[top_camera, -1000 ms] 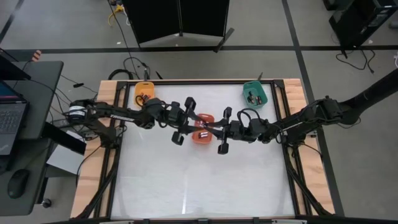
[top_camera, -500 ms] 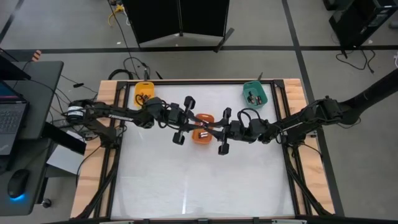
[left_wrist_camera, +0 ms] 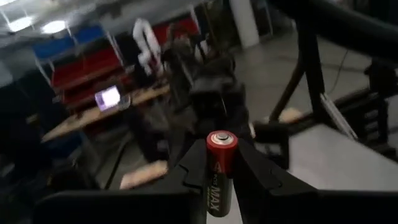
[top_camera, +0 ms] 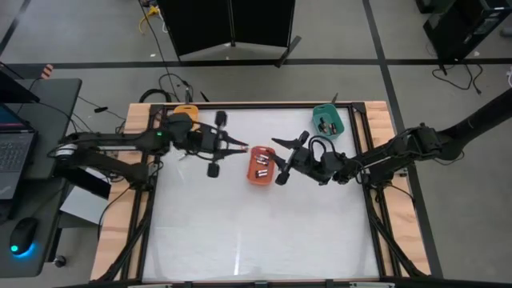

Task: Sort batteries
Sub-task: Put the black-red battery into the yellow bin

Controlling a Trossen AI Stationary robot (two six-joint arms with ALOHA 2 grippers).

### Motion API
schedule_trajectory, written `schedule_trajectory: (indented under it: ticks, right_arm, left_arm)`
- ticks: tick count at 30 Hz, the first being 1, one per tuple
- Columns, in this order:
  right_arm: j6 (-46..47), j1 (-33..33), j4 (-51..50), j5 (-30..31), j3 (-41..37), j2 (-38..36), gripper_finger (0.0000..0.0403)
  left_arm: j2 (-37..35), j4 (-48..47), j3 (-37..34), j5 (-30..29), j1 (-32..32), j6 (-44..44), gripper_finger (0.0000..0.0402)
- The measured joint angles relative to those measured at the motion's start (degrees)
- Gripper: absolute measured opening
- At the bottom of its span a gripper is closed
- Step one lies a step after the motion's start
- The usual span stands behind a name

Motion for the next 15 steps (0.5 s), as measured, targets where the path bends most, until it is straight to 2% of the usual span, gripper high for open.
schedule_trajectory:
  ticks: [4, 8, 12, 15]
  right_arm:
    - [-0.68, 0.07, -1.89, 1.51, 0.0, -0.4, 0.0206]
    - [1.68, 0.05, -7.36, 2.38, 0.0, -0.83, 0.0185]
    - [5.42, -0.55, -13.28, 2.5, 0.0, -1.08, 0.013]
    - [7.03, -1.27, -15.8, 2.5, -0.02, -1.08, 0.0073]
  left_arm:
    - [-5.47, -10.66, 0.33, -5.41, -0.02, 0.37, 0.0053]
    - [-10.03, -22.74, 0.33, -15.73, 1.02, -2.78, 0.0053]
    - [-11.64, -36.94, 0.32, -26.11, 5.67, -9.02, 0.0053]
    - [-11.09, -45.13, 0.26, -28.16, 12.06, -13.35, 0.0053]
